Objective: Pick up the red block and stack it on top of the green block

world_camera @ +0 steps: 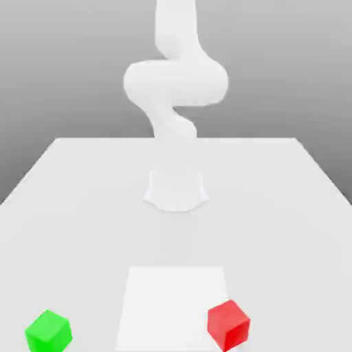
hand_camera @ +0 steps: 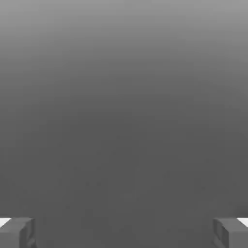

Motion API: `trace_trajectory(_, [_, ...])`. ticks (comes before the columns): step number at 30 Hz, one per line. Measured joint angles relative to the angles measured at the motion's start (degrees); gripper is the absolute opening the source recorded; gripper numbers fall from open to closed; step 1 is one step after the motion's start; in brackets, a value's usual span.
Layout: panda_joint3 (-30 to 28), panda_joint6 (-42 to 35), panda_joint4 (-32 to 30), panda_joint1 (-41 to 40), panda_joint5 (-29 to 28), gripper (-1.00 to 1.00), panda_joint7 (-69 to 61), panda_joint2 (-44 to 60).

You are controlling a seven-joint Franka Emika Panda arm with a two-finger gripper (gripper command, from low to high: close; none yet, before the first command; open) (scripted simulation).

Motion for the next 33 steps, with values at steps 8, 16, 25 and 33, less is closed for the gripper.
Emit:
trace_trajectory(8, [-0.8, 6.4, -2.9, 3.9, 1.1, 0.00, -6.6, 17.0])
trace_trajectory(16, [-0.2, 12.7, -5.7, 6.5, 1.8, 0.00, -12.8, 33.6])
trace_trajectory(25, [0.9, 20.2, -8.6, 8.5, -0.2, 0.00, -17.5, 52.2])
trace_trajectory(33, [0.9, 28.0, -7.5, 8.5, -0.8, -1.00, -17.5, 62.2])
